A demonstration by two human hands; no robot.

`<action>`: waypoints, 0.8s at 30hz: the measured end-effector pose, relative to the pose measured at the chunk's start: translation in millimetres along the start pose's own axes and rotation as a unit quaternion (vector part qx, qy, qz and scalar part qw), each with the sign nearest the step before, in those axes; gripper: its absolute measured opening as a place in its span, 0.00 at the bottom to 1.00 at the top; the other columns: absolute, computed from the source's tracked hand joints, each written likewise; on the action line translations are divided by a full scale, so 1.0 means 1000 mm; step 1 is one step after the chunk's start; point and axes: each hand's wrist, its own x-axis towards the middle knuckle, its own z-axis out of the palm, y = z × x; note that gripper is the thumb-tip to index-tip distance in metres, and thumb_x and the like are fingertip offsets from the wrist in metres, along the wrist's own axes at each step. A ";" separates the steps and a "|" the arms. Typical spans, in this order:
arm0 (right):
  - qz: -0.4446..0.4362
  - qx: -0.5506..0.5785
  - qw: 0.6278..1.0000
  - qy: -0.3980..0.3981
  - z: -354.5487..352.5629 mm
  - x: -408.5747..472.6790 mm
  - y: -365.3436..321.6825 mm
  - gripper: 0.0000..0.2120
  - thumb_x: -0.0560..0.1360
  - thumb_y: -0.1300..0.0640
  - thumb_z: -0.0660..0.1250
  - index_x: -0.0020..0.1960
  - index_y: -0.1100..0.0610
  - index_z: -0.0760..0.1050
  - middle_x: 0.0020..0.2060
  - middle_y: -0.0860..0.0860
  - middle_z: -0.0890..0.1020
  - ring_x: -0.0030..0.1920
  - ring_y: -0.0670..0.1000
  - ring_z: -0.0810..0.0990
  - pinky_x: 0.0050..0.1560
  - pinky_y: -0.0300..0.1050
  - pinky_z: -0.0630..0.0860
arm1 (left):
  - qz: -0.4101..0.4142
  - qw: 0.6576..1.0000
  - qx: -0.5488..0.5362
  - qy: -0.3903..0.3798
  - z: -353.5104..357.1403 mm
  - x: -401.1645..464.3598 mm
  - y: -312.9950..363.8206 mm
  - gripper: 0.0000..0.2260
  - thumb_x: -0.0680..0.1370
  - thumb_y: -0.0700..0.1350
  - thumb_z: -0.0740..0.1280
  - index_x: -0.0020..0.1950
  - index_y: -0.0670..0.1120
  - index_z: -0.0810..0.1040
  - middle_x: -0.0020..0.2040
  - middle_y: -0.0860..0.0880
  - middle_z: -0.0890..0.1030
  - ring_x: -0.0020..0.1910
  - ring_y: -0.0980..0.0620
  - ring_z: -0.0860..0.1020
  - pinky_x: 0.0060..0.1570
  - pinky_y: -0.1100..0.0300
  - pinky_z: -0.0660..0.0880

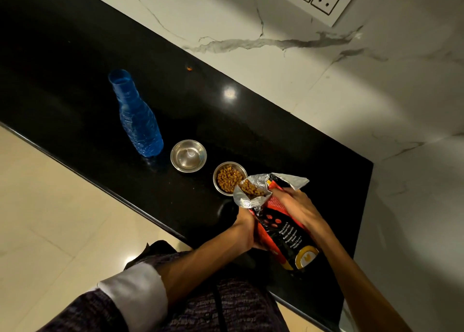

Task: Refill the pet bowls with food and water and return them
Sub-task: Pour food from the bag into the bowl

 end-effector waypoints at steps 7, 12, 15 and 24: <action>0.005 0.002 1.000 -0.005 -0.001 -0.002 0.000 0.28 0.72 0.24 0.62 0.58 0.44 0.79 0.50 0.52 0.86 0.49 0.55 0.86 0.61 0.55 0.81 | 0.006 1.000 0.010 0.001 0.000 0.000 -0.003 0.44 0.80 0.74 0.37 0.62 0.44 0.81 0.46 0.41 0.83 0.66 0.33 0.78 0.64 0.31 0.74; -0.008 -0.026 1.000 -0.010 0.000 0.000 0.000 0.28 0.73 0.24 0.60 0.57 0.44 0.79 0.50 0.52 0.86 0.50 0.55 0.85 0.61 0.55 0.80 | 0.001 1.000 -0.004 -0.002 -0.001 0.000 -0.003 0.44 0.77 0.76 0.38 0.56 0.46 0.81 0.47 0.41 0.83 0.64 0.34 0.79 0.62 0.31 0.75; -0.007 -0.009 1.000 -0.002 -0.001 0.000 -0.001 0.22 0.75 0.27 0.61 0.56 0.43 0.78 0.50 0.52 0.85 0.50 0.55 0.85 0.61 0.54 0.80 | 0.006 1.000 0.001 0.008 -0.001 0.005 -0.004 0.43 0.80 0.73 0.38 0.64 0.44 0.80 0.50 0.39 0.83 0.64 0.32 0.79 0.61 0.31 0.75; -0.017 -0.011 1.000 0.004 -0.001 0.002 -0.002 0.18 0.76 0.30 0.63 0.42 0.43 0.79 0.44 0.50 0.86 0.48 0.54 0.86 0.60 0.54 0.80 | 0.013 1.000 0.010 0.011 0.001 -0.004 -0.002 0.41 0.81 0.72 0.39 0.58 0.44 0.81 0.46 0.41 0.83 0.60 0.34 0.81 0.59 0.34 0.76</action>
